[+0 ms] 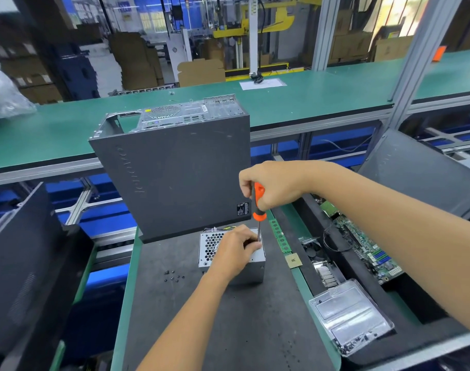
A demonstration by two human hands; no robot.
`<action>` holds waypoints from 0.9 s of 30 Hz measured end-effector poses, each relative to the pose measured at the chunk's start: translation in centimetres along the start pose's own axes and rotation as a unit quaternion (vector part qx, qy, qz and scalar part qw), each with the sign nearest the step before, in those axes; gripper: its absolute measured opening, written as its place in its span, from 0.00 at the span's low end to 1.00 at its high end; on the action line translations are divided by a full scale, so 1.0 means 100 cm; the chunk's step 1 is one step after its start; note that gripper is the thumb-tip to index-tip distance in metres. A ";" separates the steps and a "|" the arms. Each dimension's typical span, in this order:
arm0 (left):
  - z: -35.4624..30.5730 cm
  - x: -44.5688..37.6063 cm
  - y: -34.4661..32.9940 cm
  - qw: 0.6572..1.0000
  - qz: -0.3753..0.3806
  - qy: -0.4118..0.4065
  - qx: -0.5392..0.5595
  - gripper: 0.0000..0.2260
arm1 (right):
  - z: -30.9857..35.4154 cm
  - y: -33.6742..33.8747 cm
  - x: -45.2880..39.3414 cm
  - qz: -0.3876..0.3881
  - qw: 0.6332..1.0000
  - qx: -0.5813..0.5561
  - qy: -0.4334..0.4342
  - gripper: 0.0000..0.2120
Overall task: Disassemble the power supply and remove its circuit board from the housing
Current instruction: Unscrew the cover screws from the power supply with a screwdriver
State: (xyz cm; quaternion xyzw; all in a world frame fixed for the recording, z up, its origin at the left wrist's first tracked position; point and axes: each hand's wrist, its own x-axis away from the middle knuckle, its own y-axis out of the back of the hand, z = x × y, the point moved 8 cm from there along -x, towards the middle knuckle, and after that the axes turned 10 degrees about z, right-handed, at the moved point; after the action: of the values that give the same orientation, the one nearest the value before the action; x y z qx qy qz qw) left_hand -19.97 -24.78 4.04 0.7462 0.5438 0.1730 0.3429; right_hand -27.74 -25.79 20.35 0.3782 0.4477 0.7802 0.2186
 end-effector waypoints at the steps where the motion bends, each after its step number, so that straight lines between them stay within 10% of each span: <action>1: 0.000 0.000 0.000 1.000 -0.001 0.000 0.000 0.02 | -0.003 0.001 -0.001 -0.017 0.999 0.020 -0.027 0.11; 27: -0.004 -0.009 -0.027 0.981 0.040 -0.013 -0.190 0.03 | -0.024 0.013 0.002 -0.111 0.993 -0.006 -0.047 0.06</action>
State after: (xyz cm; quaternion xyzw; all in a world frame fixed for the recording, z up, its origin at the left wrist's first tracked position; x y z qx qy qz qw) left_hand -22.38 -25.03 2.52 0.6908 0.4658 0.2776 0.4783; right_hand -29.75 -27.62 20.79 0.3613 0.4716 0.7348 0.3272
